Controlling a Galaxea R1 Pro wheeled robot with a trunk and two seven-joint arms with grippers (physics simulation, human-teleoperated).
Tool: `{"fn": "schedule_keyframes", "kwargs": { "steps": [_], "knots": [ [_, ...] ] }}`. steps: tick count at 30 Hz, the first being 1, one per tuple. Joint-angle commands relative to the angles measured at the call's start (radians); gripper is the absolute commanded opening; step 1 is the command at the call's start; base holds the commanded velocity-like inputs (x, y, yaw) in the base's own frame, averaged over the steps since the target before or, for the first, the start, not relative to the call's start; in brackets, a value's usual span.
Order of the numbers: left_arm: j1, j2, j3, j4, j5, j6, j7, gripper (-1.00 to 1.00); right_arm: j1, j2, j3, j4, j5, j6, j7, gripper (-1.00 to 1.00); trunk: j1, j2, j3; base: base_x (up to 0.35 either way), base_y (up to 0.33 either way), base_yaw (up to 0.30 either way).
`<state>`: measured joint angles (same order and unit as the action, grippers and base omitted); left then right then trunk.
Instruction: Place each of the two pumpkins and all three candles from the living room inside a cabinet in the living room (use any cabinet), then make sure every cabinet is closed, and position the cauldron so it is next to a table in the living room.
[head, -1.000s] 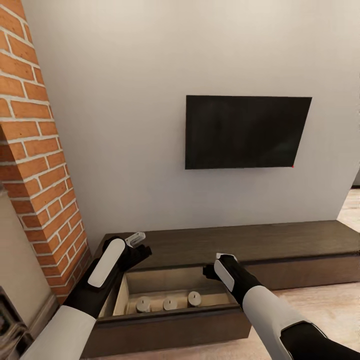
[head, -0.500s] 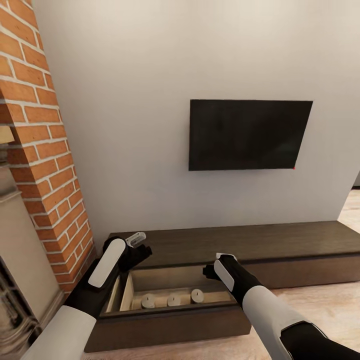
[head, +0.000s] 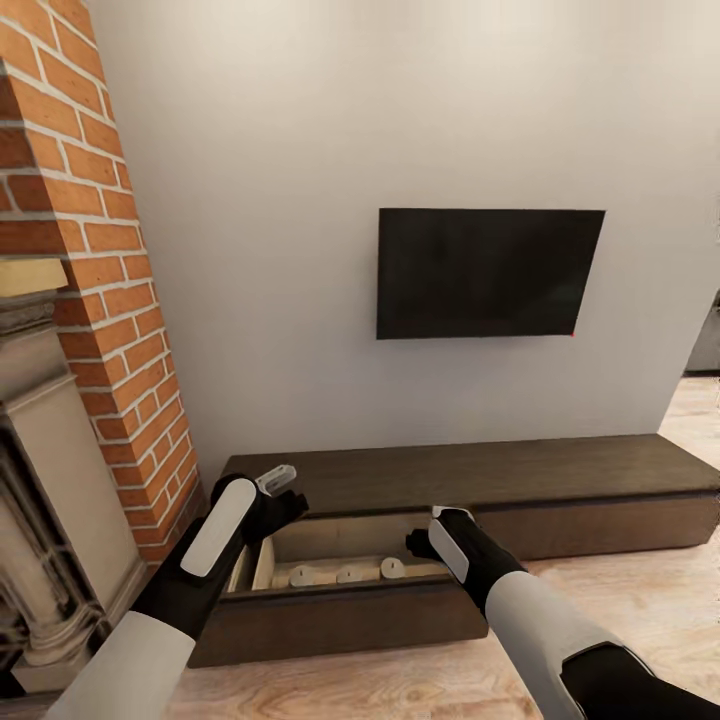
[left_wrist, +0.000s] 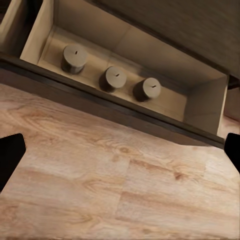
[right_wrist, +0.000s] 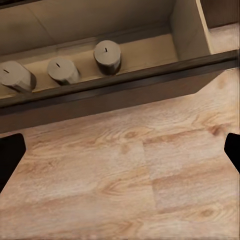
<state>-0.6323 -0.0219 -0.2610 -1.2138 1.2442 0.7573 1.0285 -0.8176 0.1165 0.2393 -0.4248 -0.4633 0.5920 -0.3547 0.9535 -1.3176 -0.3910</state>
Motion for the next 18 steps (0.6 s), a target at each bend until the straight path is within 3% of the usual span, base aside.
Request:
{"fn": "schedule_keyframes", "kwargs": {
  "steps": [1,18],
  "knots": [
    [-0.001,0.0,-0.001,-0.002,0.008,0.002,0.009,1.0,-0.001,-0.001,0.008,-0.002,-0.011,0.003,-0.009,1.0,-0.001,-0.001,-0.001,-0.345,0.0,0.0],
    [-0.001,0.0,0.0,-0.015,0.008,0.002,0.008,1.0,0.0,-0.001,0.008,-0.002,-0.011,0.003,-0.009,1.0,-0.001,-0.001,-0.001,-0.346,0.0,0.0]
  ]
}}
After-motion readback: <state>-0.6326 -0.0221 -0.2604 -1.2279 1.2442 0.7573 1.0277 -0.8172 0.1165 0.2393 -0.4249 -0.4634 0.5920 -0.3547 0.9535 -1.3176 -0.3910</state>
